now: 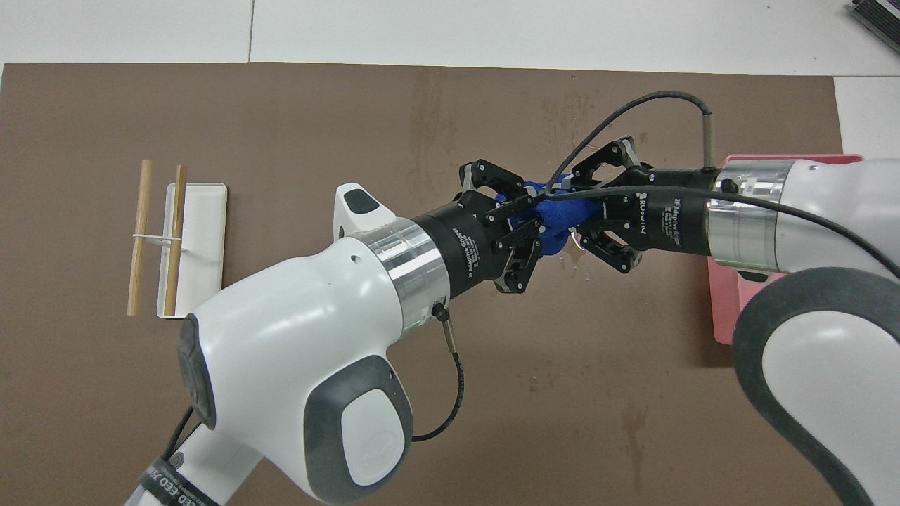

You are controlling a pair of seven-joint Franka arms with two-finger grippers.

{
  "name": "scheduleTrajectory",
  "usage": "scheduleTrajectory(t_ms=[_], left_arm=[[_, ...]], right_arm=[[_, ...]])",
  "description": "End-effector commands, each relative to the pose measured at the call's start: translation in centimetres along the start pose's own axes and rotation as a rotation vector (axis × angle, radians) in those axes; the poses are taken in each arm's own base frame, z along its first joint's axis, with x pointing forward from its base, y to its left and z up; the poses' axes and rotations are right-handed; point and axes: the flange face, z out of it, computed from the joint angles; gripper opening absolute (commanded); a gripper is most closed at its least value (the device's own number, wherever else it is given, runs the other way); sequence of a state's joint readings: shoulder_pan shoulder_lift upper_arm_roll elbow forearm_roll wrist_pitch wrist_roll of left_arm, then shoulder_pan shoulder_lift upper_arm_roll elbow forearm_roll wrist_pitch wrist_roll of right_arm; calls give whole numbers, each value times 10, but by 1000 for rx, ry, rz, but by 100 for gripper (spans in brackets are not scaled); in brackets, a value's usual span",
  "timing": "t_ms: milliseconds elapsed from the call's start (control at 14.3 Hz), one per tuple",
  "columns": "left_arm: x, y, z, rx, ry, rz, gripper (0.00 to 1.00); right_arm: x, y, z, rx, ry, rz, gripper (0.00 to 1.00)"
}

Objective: Wipe water with towel using both arms
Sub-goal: 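Grasp the cloth with the right gripper and release the left gripper, then lower the cloth onto the water with the right gripper while the left retracts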

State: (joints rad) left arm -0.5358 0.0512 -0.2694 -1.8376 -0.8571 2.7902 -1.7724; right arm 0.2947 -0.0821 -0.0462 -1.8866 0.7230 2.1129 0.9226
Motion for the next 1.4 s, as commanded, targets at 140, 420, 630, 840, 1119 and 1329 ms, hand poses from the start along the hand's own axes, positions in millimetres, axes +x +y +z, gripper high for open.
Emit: scheduleTrajectory(t_ms=[140,420,630,840,1119,1329], left_arm=[[3,17,-12,-44,-2,14,100],[54,80,-41,-41,116,208,100],[88,112,-65,75,305,513,100],[123,126,-84,231,499,733,100],[179,145,-130,655,598,1268,100],[209,162,-178,963,503,1519,100]], right_arm=[[-7,29,17,-300,19,-540,0],[20,55,42,-488,32,-901,0],[55,73,84,-604,-18,-1078,0],[90,115,142,-627,-7,-1061,0],[138,158,175,-628,36,-1138,0],[147,156,191,-613,83,-1152,0]])
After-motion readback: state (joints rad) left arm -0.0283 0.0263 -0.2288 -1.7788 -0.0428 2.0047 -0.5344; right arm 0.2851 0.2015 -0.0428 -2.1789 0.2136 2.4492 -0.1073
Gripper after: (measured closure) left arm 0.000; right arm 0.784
